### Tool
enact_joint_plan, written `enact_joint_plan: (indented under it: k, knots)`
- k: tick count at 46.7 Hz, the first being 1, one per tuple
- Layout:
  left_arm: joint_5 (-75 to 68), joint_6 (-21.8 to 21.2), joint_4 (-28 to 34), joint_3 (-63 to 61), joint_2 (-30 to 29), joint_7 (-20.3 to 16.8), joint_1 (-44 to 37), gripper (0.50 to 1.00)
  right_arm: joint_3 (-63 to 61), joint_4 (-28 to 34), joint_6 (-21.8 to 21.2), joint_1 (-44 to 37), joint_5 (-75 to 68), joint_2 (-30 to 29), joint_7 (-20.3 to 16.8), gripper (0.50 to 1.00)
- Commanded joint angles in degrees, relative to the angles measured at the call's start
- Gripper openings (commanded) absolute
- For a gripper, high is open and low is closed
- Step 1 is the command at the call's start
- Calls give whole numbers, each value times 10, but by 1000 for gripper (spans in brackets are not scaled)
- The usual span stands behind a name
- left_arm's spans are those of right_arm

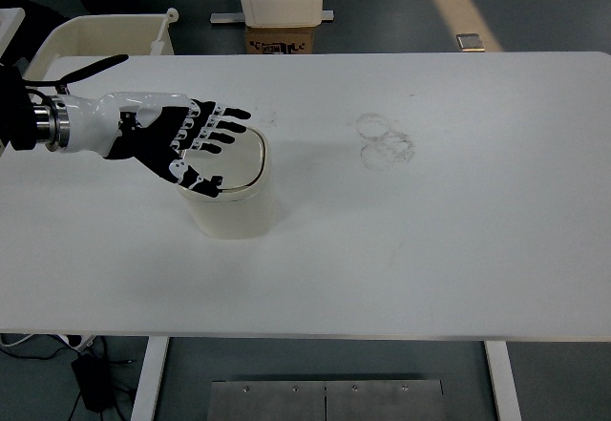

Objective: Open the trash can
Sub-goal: 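Lift the left hand upward, flipping the lid open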

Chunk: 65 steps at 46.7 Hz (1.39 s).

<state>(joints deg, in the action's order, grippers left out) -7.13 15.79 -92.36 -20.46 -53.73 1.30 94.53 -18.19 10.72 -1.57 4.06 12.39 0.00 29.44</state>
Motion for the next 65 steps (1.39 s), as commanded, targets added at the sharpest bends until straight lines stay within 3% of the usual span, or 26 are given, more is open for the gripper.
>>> enact_joint_plan:
  k: [1, 10, 65]
  knots:
    - [2, 0, 17, 22, 0, 0, 4, 1000, 0, 0, 0, 0, 0, 0, 0, 991]
    - [3, 1, 51, 67, 0, 0, 4, 1000, 0, 0, 0, 0, 0, 0, 0, 991]
    - [7, -5, 53, 71, -6, -2, -14, 1000, 0, 0, 0, 1, 0, 0, 0, 991]
